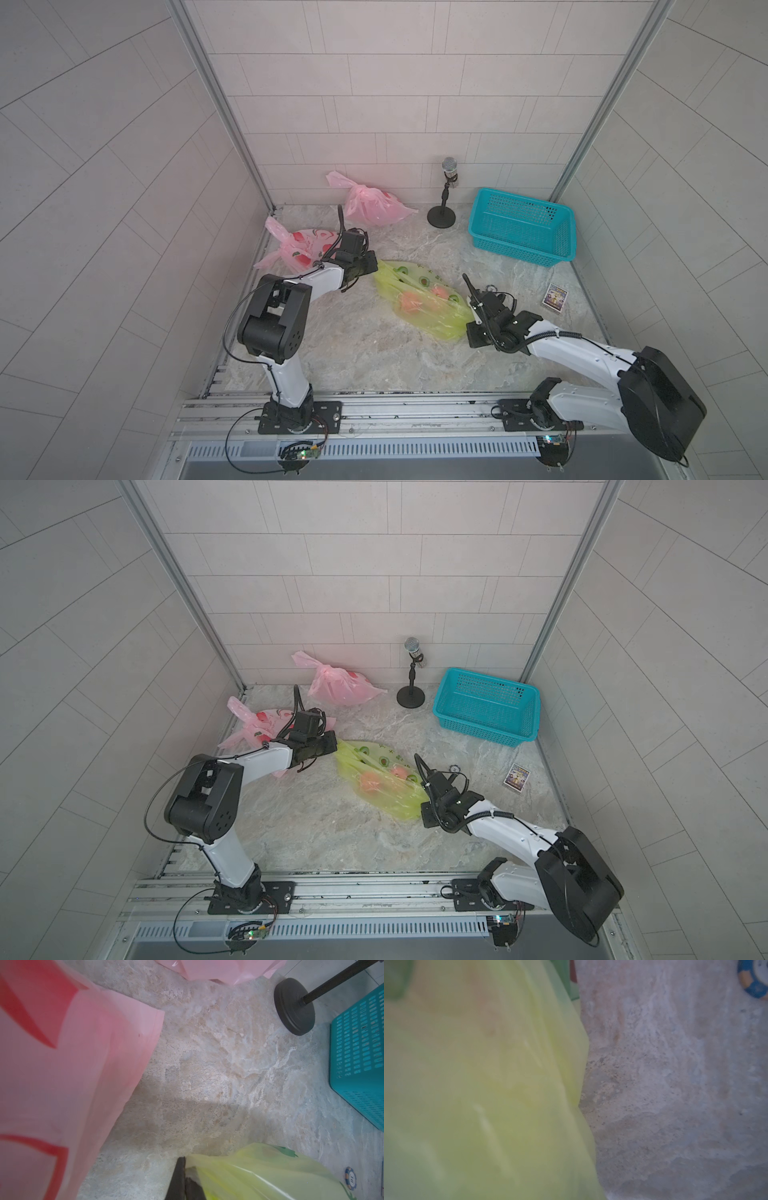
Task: Untie the knot of a plastic bag & take out the apple
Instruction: Untie the plastic bag at the center of the board.
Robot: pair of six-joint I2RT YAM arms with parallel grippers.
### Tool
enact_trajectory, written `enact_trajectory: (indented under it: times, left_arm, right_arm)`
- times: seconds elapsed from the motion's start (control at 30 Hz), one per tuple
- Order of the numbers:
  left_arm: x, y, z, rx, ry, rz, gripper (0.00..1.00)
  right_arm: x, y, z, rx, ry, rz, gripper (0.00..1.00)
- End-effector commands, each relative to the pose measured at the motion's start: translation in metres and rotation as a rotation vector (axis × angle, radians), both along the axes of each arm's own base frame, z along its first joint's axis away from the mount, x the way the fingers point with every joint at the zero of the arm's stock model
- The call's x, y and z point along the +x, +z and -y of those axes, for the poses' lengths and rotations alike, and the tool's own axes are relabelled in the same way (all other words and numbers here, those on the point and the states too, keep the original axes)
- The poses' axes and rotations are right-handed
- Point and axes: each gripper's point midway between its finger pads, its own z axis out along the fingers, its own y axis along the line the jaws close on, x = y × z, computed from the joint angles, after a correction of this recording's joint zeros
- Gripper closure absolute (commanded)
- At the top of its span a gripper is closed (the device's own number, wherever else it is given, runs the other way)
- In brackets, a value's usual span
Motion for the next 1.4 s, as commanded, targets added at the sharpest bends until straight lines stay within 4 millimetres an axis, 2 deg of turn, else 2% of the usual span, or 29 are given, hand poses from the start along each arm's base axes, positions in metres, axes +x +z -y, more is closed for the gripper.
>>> enact_trajectory:
  times: [0.0,0.1,0.13,0.2,0.23,0.3,0.4,0.47,0.63,0.8,0.93,1.03,1.1,1.2,1.27,1.37]
  left_arm:
    - [-0.006,-0.006,0.001,0.038,-0.016,0.024,1.00]
    - [-0.017,-0.003,0.013,0.016,-0.059,0.053,0.96]
    - [-0.020,0.001,0.017,0.006,-0.069,0.071,0.94]
    - [-0.027,0.014,0.026,0.001,-0.101,0.110,0.83]
    - [-0.029,0.021,0.028,0.001,-0.112,0.128,0.76]
    - [-0.035,0.034,0.031,-0.005,-0.124,0.157,0.58]
    - [-0.043,0.050,0.028,-0.014,-0.125,0.182,0.51]
    - [-0.050,0.058,0.027,-0.018,-0.129,0.195,0.47]
    - [-0.067,0.073,0.022,-0.009,-0.143,0.212,0.43]
    - [-0.085,0.099,0.027,0.049,-0.201,0.262,0.43]
    - [-0.099,0.128,0.048,0.069,-0.282,0.329,0.43]
    - [-0.117,0.147,0.081,0.101,-0.403,0.370,0.45]
    - [-0.130,0.144,0.107,0.105,-0.501,0.368,0.46]
    - [-0.148,0.118,0.129,0.078,-0.592,0.296,0.49]
    - [-0.162,0.093,0.138,0.087,-0.643,0.239,0.51]
    - [-0.184,0.052,0.147,0.106,-0.711,0.141,0.54]
  right_arm:
    - [-0.002,-0.012,0.001,-0.002,-0.042,-0.071,1.00]
    - [-0.001,-0.013,-0.010,0.018,0.000,-0.109,1.00]
    - [0.000,-0.009,-0.013,0.027,0.015,-0.110,0.96]
    - [-0.001,0.002,-0.017,0.041,0.047,-0.104,0.81]
    - [0.004,0.017,-0.023,0.058,0.060,-0.080,0.74]
    - [0.003,0.038,-0.025,0.071,0.082,-0.067,0.57]
    - [-0.004,0.067,-0.025,0.079,0.112,-0.057,0.41]
    - [-0.010,0.083,-0.025,0.083,0.135,-0.056,0.34]
    - [-0.018,0.114,-0.024,0.080,0.182,-0.029,0.30]
    - [-0.006,0.159,-0.025,0.086,0.202,0.079,0.29]
    - [0.014,0.193,-0.037,0.118,0.217,0.181,0.31]
    - [0.032,0.200,-0.054,0.153,0.250,0.219,0.40]
    - [0.041,0.195,-0.068,0.175,0.277,0.206,0.47]
    - [0.051,0.173,-0.079,0.195,0.280,0.172,0.49]
    - [0.064,0.155,-0.076,0.186,0.233,0.158,0.50]
    - [0.087,0.132,-0.057,0.157,0.152,0.142,0.49]
